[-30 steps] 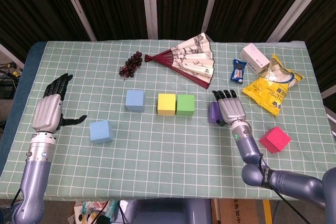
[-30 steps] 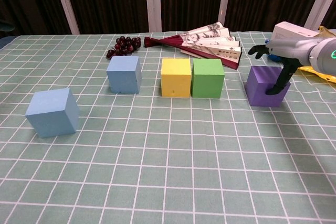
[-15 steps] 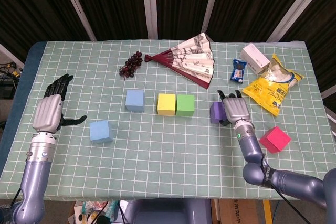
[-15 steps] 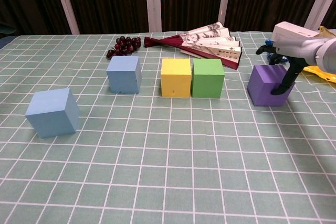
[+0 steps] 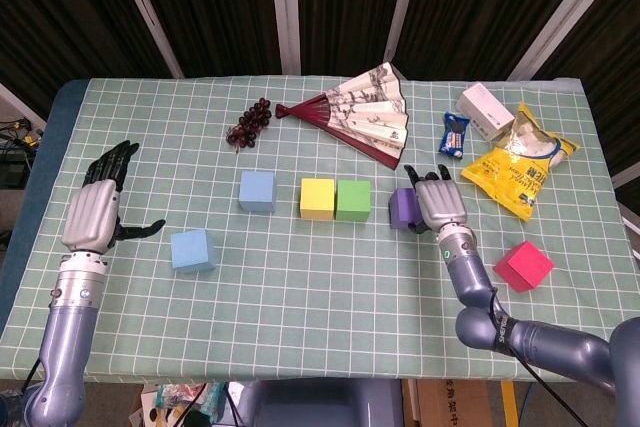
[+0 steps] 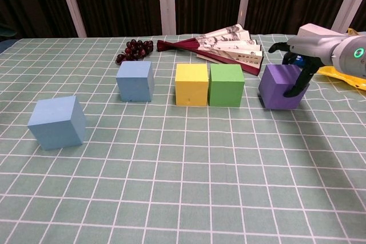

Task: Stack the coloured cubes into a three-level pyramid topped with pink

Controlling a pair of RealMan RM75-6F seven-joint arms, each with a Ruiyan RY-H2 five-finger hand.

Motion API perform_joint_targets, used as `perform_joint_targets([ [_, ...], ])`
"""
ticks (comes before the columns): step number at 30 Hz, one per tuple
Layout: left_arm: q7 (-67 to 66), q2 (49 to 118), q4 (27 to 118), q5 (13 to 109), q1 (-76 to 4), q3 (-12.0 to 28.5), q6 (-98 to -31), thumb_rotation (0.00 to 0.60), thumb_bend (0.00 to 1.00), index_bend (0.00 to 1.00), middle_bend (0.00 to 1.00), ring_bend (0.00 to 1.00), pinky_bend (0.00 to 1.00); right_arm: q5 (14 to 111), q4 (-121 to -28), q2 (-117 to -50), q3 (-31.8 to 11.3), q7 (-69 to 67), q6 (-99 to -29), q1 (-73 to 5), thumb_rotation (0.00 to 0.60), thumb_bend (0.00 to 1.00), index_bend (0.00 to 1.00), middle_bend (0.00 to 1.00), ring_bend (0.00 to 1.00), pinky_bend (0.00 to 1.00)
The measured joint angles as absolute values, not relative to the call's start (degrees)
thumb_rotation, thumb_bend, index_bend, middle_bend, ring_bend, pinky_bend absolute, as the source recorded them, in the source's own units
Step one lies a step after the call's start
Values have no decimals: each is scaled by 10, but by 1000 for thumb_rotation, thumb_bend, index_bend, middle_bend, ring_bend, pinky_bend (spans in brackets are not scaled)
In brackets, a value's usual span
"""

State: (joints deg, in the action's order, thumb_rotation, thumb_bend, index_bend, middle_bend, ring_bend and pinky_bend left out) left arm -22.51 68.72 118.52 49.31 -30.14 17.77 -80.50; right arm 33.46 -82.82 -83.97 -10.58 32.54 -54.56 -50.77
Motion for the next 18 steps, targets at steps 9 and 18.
perform_joint_targets([
  [9, -223, 686, 1180, 485, -302, 181, -803, 600, 110, 0, 0, 0, 0, 322, -806, -868, -114, 346, -548, -524, 600, 236, 0, 400, 204, 0],
  [18, -220, 685, 1174, 476, -303, 184, -797, 600, 110, 0, 0, 0, 0, 292, -784, -899, -123, 378, -559, -542, 600, 236, 0, 400, 204, 0],
])
